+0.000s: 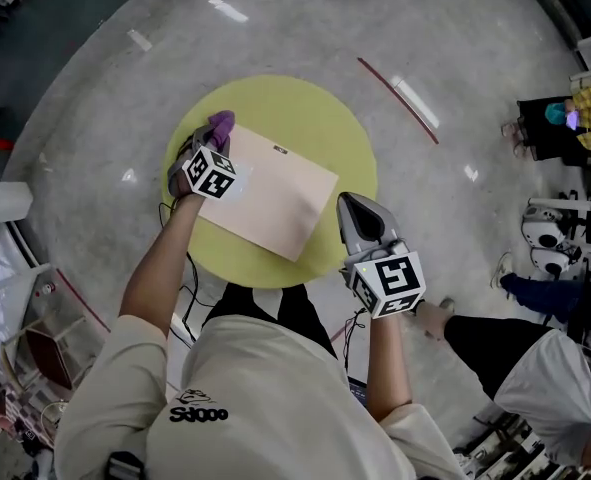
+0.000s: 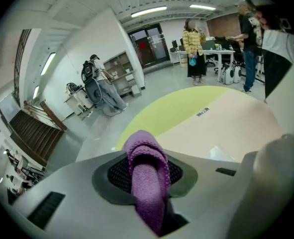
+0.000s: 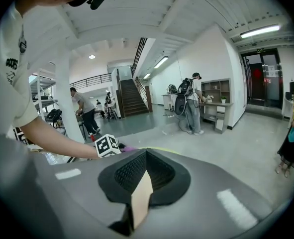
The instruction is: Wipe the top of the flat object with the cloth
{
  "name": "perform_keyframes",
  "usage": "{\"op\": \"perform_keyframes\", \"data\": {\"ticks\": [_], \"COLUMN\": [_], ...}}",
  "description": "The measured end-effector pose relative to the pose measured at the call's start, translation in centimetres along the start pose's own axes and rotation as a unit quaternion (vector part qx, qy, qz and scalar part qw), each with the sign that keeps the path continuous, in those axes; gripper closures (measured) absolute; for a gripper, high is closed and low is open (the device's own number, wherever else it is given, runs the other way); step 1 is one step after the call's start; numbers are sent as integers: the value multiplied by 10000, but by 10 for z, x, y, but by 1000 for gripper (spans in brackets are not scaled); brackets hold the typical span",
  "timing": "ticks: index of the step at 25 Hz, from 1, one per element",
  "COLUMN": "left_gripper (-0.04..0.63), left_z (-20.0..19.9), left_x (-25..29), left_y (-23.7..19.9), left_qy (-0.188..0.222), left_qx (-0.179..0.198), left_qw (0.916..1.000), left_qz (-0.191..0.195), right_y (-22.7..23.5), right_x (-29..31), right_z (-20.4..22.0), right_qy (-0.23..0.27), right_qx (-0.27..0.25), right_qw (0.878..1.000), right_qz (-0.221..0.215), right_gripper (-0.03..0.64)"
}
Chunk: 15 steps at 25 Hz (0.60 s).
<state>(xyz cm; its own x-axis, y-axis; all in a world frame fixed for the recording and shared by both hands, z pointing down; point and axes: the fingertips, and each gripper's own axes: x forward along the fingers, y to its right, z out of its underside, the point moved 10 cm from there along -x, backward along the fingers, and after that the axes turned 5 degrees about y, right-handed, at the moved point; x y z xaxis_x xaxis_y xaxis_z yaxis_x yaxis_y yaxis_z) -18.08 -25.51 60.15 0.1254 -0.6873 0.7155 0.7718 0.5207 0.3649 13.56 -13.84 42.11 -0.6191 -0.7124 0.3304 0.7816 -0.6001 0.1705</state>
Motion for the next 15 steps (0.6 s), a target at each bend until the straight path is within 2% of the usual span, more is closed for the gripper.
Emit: {"op": "perform_keyframes", "data": {"ticks": [2,5,7,15], "left_gripper": [495,496,495,495], "left_z": [-3,-7,-13,-43], "left_x": [3,4,4,-1], "left_y": [8,16,25,84], "left_qy": [-45,-48,8,322], "left_qx": [97,-70,-17,204], "left_qw": [9999,9998,9997,9955], "left_qz": [94,151,248,865], "right_y": [3,6,8,15], "right_x": [-6,-14,-20,-38], "right_z": [2,7,11,16], "right_qy": [-20,-39,-36,34], "right_qx": [36,64,87,133], "right_qw": [10000,9999,9998,9993], "right_qz": [73,147,188,336], "right_gripper": [607,607,607,607]}}
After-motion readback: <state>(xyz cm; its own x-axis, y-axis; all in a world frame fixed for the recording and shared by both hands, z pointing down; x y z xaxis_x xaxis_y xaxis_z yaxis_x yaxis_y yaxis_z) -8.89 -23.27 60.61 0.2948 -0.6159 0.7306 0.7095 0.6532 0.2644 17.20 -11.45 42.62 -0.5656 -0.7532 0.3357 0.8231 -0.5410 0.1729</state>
